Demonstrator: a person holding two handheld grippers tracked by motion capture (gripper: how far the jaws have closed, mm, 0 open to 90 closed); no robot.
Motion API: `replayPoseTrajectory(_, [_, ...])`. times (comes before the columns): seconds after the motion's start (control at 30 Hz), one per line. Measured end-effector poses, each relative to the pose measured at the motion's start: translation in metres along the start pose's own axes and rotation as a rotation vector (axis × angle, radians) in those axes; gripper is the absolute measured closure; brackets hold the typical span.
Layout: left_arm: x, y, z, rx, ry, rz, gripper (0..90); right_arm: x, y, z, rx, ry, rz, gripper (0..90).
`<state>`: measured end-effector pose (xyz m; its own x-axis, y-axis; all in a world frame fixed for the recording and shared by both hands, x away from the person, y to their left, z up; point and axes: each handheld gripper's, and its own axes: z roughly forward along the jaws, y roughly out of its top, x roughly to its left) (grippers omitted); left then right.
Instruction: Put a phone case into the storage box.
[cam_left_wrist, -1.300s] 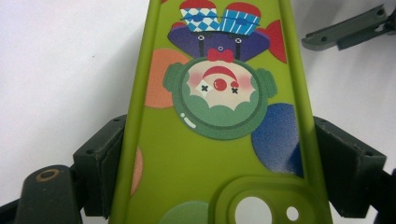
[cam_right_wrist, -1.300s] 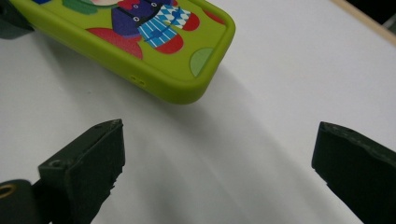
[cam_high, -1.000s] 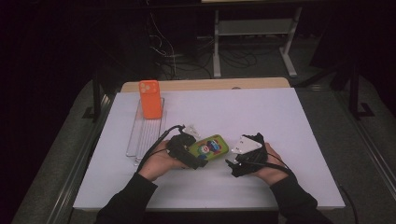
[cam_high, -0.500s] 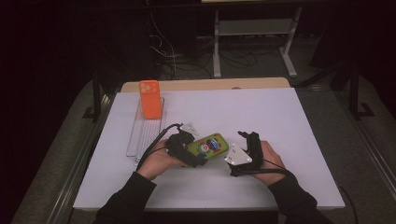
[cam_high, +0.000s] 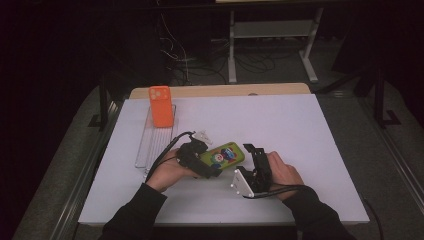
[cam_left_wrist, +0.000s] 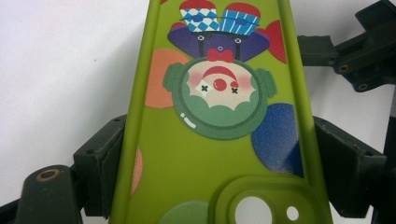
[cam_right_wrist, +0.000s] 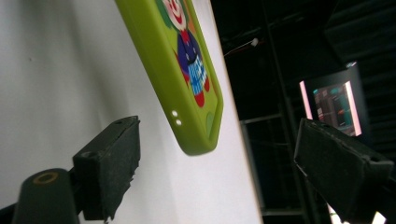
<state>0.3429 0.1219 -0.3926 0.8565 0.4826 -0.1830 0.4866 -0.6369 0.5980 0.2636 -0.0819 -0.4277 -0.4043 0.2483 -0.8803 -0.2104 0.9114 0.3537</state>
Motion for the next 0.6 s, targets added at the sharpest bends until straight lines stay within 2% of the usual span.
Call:
replayPoseTrajectory(0.03, [0.0, 0.0, 0.0, 0.003, 0.0, 0.002, 15.2, 0.0, 0.001, 0.0, -0.007, -0.003, -0.033, 14.3])
replayPoseTrajectory(0.07, [0.0, 0.0, 0.0, 0.006, -0.002, 0.001, 15.2, 0.003, 0.003, 0.0, -0.005, -0.016, -0.03, 15.1])
replayPoseTrajectory(0.1, [0.0, 0.0, 0.0, 0.005, -0.002, 0.001, 15.2, 0.004, 0.003, 0.0, -0.011, -0.023, -0.074, 16.7])
replayPoseTrajectory(0.17, [0.001, 0.001, -0.002, 0.023, 0.0, 0.02, 15.2, 0.009, 0.004, 0.0, -0.008, -0.023, -0.086, 19.2])
replayPoseTrajectory(0.2, [0.001, 0.001, -0.002, 0.022, -0.001, 0.018, 15.2, 0.013, 0.006, 0.0, -0.005, -0.036, -0.07, 21.3])
replayPoseTrajectory(0.23, [0.001, 0.001, -0.002, 0.022, -0.002, 0.018, 15.2, 0.011, 0.006, 0.001, -0.022, -0.046, -0.139, 22.6])
replayPoseTrajectory(0.3, [-0.001, 0.001, -0.002, 0.007, -0.006, 0.007, 15.2, 0.015, 0.008, 0.001, -0.02, -0.052, -0.156, 25.8])
replayPoseTrajectory(0.4, [-0.002, 0.001, -0.002, 0.011, -0.009, 0.02, 15.2, 0.019, 0.01, 0.002, -0.03, -0.071, -0.182, 31.0])
replayPoseTrajectory(0.43, [-0.003, 0.001, -0.001, -0.001, -0.009, 0.007, 15.2, 0.02, 0.011, 0.001, -0.035, -0.078, -0.194, 34.2])
replayPoseTrajectory(0.57, [-0.003, 0.001, -0.001, 0.002, -0.009, 0.011, 15.2, 0.023, 0.013, 0.002, -0.026, -0.068, -0.21, 44.7])
replayPoseTrajectory(0.6, [-0.003, 0.002, -0.002, 0.016, -0.012, 0.028, 15.2, 0.024, 0.013, 0.002, -0.021, -0.062, -0.216, 46.5])
